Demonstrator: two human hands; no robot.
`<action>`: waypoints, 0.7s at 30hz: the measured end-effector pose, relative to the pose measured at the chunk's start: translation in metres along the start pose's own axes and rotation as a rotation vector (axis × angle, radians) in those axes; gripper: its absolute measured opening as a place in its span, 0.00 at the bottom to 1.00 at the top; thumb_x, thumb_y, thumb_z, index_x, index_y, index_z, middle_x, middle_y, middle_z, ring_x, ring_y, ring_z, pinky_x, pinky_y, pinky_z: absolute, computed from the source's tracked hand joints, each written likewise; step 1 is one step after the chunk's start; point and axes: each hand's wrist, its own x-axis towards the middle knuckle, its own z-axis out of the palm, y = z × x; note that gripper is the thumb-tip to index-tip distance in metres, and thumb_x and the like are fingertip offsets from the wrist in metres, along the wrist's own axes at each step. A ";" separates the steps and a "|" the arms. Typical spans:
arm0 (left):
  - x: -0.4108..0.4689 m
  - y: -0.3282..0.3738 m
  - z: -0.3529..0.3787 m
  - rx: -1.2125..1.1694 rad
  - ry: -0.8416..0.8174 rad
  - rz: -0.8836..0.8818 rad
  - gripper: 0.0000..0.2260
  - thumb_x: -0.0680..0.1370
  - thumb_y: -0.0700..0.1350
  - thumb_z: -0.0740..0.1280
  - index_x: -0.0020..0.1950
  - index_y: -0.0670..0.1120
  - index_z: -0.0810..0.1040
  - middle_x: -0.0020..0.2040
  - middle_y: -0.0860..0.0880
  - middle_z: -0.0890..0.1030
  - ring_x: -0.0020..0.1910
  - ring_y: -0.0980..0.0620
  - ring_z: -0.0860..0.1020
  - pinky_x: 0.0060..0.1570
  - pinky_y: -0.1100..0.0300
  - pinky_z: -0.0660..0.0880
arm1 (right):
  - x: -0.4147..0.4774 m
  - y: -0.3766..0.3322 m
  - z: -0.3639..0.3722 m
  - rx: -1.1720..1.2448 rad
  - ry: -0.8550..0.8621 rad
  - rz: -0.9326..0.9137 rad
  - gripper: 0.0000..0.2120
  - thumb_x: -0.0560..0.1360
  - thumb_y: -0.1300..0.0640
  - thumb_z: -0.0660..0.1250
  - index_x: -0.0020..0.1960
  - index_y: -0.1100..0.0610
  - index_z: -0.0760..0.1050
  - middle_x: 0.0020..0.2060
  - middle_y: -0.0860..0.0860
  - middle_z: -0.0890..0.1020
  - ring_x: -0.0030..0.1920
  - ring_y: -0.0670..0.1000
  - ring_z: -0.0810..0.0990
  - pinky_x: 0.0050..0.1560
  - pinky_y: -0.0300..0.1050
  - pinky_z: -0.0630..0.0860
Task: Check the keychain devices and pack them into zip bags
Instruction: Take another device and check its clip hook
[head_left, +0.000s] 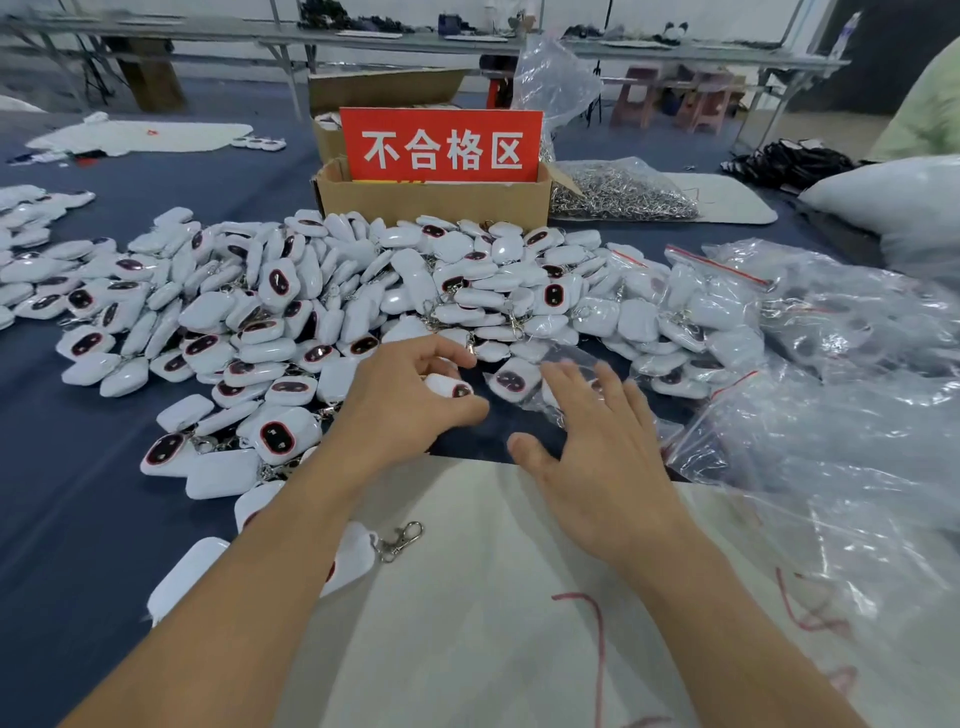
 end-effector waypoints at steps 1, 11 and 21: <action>-0.001 0.003 0.001 -0.114 -0.037 -0.019 0.15 0.61 0.52 0.81 0.45 0.59 0.84 0.41 0.58 0.86 0.28 0.60 0.79 0.29 0.68 0.74 | -0.003 -0.003 -0.002 0.114 0.099 -0.021 0.30 0.80 0.42 0.64 0.80 0.44 0.64 0.79 0.40 0.65 0.81 0.44 0.55 0.78 0.36 0.46; -0.010 0.016 -0.009 -0.037 -0.657 0.179 0.31 0.65 0.29 0.79 0.63 0.54 0.85 0.53 0.52 0.87 0.51 0.51 0.86 0.48 0.47 0.83 | -0.013 -0.028 0.000 1.155 -0.216 0.344 0.16 0.76 0.58 0.76 0.61 0.52 0.76 0.38 0.58 0.86 0.32 0.56 0.83 0.35 0.49 0.83; -0.012 0.014 0.008 -0.272 -0.278 0.073 0.19 0.63 0.48 0.82 0.53 0.58 0.87 0.46 0.50 0.87 0.44 0.54 0.84 0.49 0.59 0.82 | -0.002 -0.013 -0.006 1.302 -0.085 0.423 0.05 0.79 0.68 0.68 0.52 0.63 0.83 0.33 0.53 0.82 0.29 0.47 0.77 0.31 0.36 0.75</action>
